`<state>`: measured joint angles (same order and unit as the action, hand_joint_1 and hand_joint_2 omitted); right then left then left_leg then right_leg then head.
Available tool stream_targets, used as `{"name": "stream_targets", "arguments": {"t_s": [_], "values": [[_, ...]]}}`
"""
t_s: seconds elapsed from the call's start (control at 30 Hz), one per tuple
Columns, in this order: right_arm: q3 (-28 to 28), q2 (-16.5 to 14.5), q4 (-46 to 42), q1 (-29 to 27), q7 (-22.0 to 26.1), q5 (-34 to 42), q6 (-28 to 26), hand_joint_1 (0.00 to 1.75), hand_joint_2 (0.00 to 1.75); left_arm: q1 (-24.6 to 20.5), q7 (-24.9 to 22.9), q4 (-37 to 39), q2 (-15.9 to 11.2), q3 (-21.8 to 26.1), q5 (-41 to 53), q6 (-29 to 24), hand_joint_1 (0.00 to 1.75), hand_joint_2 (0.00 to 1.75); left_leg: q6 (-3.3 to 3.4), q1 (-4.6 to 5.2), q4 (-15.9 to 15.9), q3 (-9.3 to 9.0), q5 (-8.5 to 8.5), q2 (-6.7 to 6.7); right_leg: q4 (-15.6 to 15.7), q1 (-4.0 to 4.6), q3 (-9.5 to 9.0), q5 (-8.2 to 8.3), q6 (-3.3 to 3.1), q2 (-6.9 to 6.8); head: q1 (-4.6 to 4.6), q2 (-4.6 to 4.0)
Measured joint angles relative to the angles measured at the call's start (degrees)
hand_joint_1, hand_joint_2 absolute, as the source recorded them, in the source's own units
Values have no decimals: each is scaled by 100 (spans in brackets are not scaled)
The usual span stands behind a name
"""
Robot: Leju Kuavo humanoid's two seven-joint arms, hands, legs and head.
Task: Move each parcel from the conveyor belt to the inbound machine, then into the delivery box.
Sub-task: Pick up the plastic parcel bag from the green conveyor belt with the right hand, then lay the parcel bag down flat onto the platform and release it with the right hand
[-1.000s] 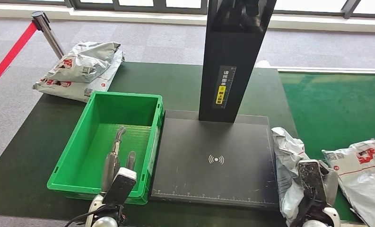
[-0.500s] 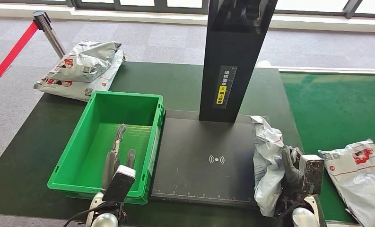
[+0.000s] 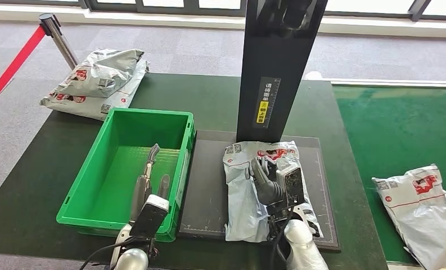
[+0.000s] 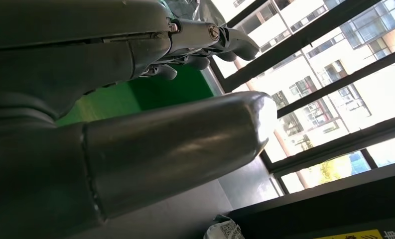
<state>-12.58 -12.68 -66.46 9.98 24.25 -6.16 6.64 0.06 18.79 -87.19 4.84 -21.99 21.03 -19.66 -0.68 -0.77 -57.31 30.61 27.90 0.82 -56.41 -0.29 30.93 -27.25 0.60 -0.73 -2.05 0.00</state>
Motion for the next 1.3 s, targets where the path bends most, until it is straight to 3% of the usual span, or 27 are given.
{"name": "stream_targets", "arguments": {"t_s": [0.23, 0.37, 0.4, 0.53, 0.7, 0.87, 0.9, 1.0, 1.03, 1.3], "values": [[-273, 13, 2, 27, -38, -62, -107, 175, 175, -44, 6, 0, 37, 0, -18, -12, 0, 0, 0, 2, 0, 4, 0, 0, 0, -1, 4, 2, -3, 0, 0, 0], [-286, 26, -12, 21, -16, -171, -337, 0, 175, -36, 23, -7, 62, 0, -90, -74, 0, 0, 0, 2, 0, 5, 0, 0, 0, -1, 5, 2, -3, 0, 0, 0], [-287, 34, -41, 11, 1, -267, -474, 0, 175, -27, 31, -18, 73, 0, -106, -91, 0, 0, 0, 2, 0, 5, 0, 0, 0, -1, 6, 2, -3, 0, 0, 0], [-295, 94, -357, -132, -25, -1072, -1451, 0, 0, 62, -7, -126, 113, 0, -111, -103, 0, 0, 0, 3, -1, 8, 0, -1, 0, -1, 9, 2, -3, -1, 0, 0], [-301, 243, -1293, -562, -47, -1948, -2800, 0, 0, 97, -68, -256, 158, -39, -62, 254, 0, 0, 0, 7, -2, 18, 0, -2, 0, -4, 22, 2, -3, -3, 0, 0], [-301, 397, -2762, -1184, 655, -1308, -3174, 0, 0, -174, -194, -231, 179, -158, 320, 648, 0, 0, 0, 8, -3, 24, 0, -7, 0, -5, 30, 2, -3, -4, 0, 0], [-301, 428, -3042, -1313, 744, -1154, -3152, 0, 44, -254, -230, -205, 179, -182, 407, 730, 0, 0, 0, 8, -3, 25, 0, -7, 0, -5, 31, 2, -3, -4, -1, 0], [-298, 548, -3742, -1629, 1070, -835, -2876, 0, 175, -556, -285, -50, 162, -263, 718, 1129, 0, 131, 0, 8, -3, 27, 0, -6, 0, -5, 33, 3, -4, -4, -1, 0], [-291, 583, -3911, -1692, 1178, -754, -2747, 0, 175, -682, -290, 37, 145, -304, 866, 1261, 0, 175, 0, 8, -3, 27, -1, -6, 0, -5, 34, 5, -5, -3, -1, 0], [-208, 739, -4430, -1787, 1391, -479, -2117, 0, 175, -1642, -332, 1076, -38, -903, 2013, 1819, 0, 175, 3, 8, -3, 31, -20, -1, -3, -5, 38, 20, -12, -3, 1, 0]]}}
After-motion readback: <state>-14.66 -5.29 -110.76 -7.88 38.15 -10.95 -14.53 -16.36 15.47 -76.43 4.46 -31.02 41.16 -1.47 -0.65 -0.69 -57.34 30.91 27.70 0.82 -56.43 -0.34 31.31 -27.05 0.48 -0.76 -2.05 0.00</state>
